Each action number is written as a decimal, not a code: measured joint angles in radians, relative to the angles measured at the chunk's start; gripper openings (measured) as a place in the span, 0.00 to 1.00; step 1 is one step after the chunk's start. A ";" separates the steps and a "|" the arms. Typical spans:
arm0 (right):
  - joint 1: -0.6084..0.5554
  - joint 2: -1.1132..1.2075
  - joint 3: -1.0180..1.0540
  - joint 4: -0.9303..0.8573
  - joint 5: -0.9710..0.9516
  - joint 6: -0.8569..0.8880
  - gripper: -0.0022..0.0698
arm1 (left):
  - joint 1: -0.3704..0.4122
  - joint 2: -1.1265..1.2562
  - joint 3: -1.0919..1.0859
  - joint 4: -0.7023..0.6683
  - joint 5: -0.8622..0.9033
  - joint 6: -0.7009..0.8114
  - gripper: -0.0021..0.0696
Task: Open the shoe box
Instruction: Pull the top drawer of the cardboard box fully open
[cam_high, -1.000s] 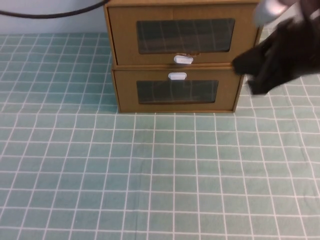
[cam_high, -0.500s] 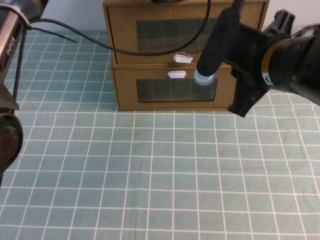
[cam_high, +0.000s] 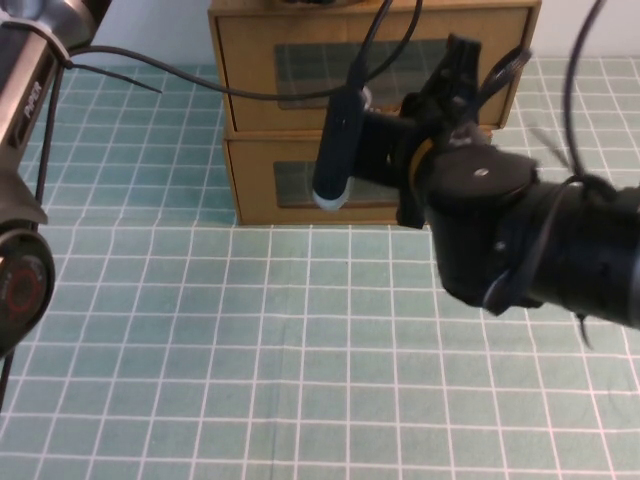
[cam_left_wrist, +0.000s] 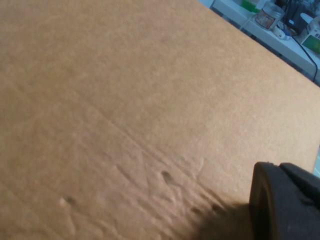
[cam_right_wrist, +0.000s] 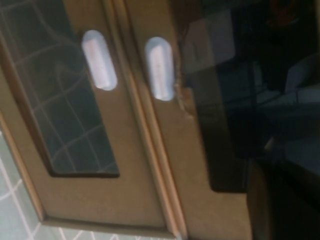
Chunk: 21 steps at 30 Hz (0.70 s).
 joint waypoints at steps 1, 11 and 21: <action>0.000 0.016 0.000 -0.018 0.001 0.022 0.01 | 0.000 0.000 0.000 0.000 0.000 -0.002 0.02; 0.000 0.093 0.000 -0.112 -0.071 0.080 0.39 | 0.034 0.014 0.000 -0.090 0.004 -0.006 0.02; -0.025 0.183 0.000 -0.175 -0.075 0.100 0.52 | 0.041 0.015 0.000 -0.102 0.012 0.004 0.02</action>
